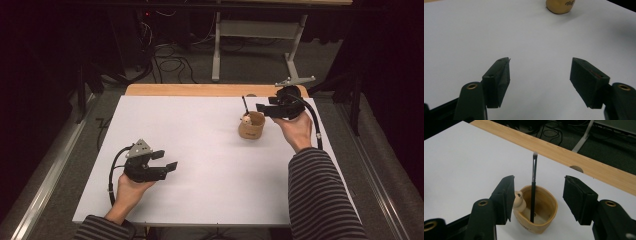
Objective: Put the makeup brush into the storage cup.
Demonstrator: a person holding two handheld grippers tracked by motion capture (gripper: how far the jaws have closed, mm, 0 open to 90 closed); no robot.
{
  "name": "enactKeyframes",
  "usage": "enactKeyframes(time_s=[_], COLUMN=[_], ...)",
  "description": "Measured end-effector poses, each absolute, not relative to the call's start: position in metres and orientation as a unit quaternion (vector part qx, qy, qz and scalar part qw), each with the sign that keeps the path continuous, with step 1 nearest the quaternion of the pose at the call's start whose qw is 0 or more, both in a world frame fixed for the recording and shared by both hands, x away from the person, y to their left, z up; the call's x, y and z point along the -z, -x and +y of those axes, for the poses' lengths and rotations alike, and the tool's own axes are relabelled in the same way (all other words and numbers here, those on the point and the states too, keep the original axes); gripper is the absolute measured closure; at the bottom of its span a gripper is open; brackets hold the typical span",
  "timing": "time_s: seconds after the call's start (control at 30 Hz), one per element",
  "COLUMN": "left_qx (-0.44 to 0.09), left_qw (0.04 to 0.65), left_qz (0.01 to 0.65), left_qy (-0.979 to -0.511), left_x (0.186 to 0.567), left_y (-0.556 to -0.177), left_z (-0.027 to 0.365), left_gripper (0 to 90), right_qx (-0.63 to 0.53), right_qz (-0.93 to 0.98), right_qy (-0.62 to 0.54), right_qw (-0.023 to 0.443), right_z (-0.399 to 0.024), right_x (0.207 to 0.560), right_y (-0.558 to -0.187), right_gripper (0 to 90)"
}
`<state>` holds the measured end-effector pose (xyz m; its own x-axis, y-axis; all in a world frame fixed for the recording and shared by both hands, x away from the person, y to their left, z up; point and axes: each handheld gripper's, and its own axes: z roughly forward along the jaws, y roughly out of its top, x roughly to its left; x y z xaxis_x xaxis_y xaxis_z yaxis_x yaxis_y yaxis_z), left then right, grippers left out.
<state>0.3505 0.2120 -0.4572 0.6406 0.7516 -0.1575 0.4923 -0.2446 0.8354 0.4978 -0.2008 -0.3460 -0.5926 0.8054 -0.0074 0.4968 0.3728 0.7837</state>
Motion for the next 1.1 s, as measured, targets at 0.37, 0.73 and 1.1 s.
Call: enactKeyframes(time_s=[0.37, 0.73, 1.1], left_qx=[-0.139, -0.139, -0.139], left_qw=[0.466, 0.467, 0.467], left_qz=[0.401, 0.402, 0.402], left_qy=[-0.776, -0.775, -0.775], left_x=[0.457, 0.457, 0.457], left_y=[-0.35, -0.351, -0.351], left_z=[0.212, 0.212, 0.212], left_gripper=[32.8, 32.8, 32.8], right_qx=[-0.41, -0.426, -0.429], right_qz=[0.796, 0.788, 0.785], right_qy=[-0.398, -0.397, -0.397], right_qw=[0.201, 0.198, 0.205], right_z=[-0.211, -0.22, -0.225], right_x=[0.343, 0.346, 0.347], right_y=[-0.483, -0.473, -0.463], right_gripper=[43.2, 42.9, 39.0])
